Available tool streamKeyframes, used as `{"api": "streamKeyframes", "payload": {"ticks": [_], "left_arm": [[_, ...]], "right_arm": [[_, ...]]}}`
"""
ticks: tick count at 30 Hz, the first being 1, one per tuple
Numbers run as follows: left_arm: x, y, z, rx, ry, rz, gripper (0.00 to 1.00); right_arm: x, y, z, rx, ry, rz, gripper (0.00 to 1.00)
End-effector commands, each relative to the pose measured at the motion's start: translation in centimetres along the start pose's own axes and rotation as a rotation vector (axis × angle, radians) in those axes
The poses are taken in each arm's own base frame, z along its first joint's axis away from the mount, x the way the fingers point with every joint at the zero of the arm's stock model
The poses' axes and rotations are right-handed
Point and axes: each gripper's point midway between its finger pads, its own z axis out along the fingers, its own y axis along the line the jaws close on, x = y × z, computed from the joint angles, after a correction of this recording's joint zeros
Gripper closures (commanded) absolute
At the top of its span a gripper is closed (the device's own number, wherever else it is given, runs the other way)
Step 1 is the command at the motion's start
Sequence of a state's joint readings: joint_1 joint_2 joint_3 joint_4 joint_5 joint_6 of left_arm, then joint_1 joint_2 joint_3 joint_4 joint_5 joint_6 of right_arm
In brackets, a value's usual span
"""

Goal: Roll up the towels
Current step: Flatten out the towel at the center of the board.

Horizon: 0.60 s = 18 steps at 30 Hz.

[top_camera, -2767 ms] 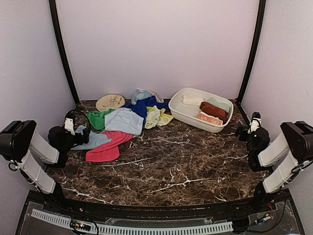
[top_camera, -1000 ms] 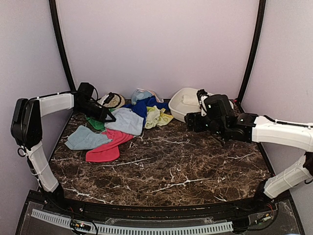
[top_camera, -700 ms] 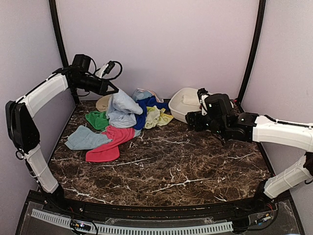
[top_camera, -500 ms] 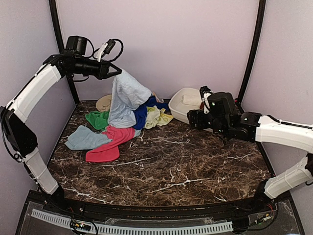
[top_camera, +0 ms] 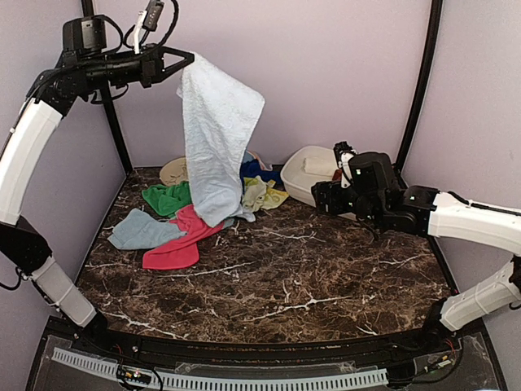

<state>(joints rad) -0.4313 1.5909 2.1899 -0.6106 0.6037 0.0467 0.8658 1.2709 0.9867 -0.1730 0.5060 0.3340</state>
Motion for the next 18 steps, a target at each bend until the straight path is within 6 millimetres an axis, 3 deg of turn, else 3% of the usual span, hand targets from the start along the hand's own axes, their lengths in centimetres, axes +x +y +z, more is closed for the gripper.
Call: {"api": "streamKeyframes", "payload": {"ticks": [1,11,13,18], "left_arm": [[-2.8,-3.4,-2.2,0.055,-0.070,0.032,1.00],[-1.7,-5.1,-1.9,0.090,-0.027,0.037,1.00],[-0.3,-5.6,-2.3,0.106,0.017,0.029,1.00],[6.3,-6.7,-4.1,0.112,0.149,0.035,1.00]], "right_arm": [[-1.5,0.8,-0.3,-0.038,-0.039,0.024,0.08],[-1.1,2.3,-0.4,-0.124,-0.028,0.032,0.08],[-0.4,2.6,0.1,-0.136,-0.010,0.032,0.08],[1.5,5.0,2.4,-0.205,0.050,0.033,0.08]]}}
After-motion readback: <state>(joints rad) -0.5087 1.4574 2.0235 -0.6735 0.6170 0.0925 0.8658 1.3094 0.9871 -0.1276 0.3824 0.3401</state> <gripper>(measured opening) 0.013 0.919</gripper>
